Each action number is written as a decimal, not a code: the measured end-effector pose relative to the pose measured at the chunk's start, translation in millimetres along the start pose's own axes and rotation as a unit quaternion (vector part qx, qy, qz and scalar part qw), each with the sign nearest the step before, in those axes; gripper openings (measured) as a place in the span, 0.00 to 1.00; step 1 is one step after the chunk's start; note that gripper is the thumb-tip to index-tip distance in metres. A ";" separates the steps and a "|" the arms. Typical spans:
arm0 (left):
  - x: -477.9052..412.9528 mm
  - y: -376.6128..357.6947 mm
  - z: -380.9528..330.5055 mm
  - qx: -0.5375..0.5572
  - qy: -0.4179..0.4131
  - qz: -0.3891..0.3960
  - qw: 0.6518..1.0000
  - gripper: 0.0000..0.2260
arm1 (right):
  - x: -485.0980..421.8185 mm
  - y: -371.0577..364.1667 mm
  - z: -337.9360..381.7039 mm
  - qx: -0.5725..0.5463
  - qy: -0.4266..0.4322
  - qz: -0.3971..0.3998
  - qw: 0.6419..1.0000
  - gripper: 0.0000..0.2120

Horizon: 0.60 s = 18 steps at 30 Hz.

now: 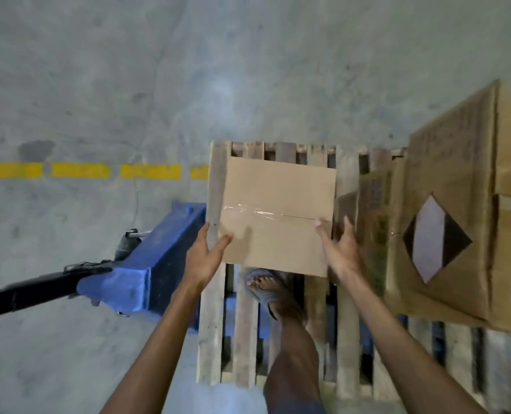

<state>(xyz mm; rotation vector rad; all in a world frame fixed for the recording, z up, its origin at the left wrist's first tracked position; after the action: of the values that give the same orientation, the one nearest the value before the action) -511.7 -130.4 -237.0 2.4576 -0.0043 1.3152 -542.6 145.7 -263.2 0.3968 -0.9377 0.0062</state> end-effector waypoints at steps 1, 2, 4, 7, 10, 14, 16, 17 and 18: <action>-23.6 -2.0 4.9 0.011 0.009 0.008 1.000 0.36 | -16.5 -3.0 -6.0 -0.009 -0.013 -0.001 1.000 0.44; -37.6 -1.3 6.9 0.020 0.016 0.011 1.000 0.39 | -24.8 -3.7 -6.6 -0.021 -0.013 0.003 1.000 0.47; -81.9 -8.9 15.8 0.028 0.034 0.018 0.999 0.41 | -56.3 -8.7 -20.8 -0.053 -0.036 -0.003 0.998 0.57; -115.2 -19.1 18.2 0.054 0.036 0.030 0.997 0.30 | -81.6 -16.1 -33.5 -0.085 -0.053 -0.001 0.995 0.58; -125.7 -25.1 19.6 0.078 0.032 0.013 0.996 0.33 | -93.9 -24.8 -42.7 -0.117 -0.050 0.004 0.992 0.55; -96.5 -10.6 27.1 0.084 0.019 -0.003 0.996 0.34 | -56.9 -31.2 -32.8 -0.103 -0.020 0.006 0.994 0.58; -57.6 4.7 30.1 0.082 -0.016 -0.004 0.996 0.31 | -17.8 -30.4 -24.9 -0.090 0.000 0.017 0.996 0.52; -34.3 13.9 31.9 0.079 -0.038 -0.008 0.996 0.30 | 4.7 -29.2 -23.5 -0.088 0.025 0.012 0.996 0.48; -9.1 23.9 34.6 0.074 -0.063 -0.014 0.995 0.31 | 29.3 -28.5 -22.2 -0.081 0.054 0.012 0.995 0.44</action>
<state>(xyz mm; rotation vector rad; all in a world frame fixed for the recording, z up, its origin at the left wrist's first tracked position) -493.0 -165.0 -254.5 2.6510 0.0984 1.1850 -502.6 121.8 -261.2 0.2324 -0.8289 -0.0256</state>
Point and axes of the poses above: each hand's wrist, its own x-axis away from the middle knuckle, its own y-axis out of the back of the hand, z = x × y, the point moved 2 cm from there along -x, towards the middle knuckle, and after that the axes turned 10 degrees about z, right-handed, at the moved point
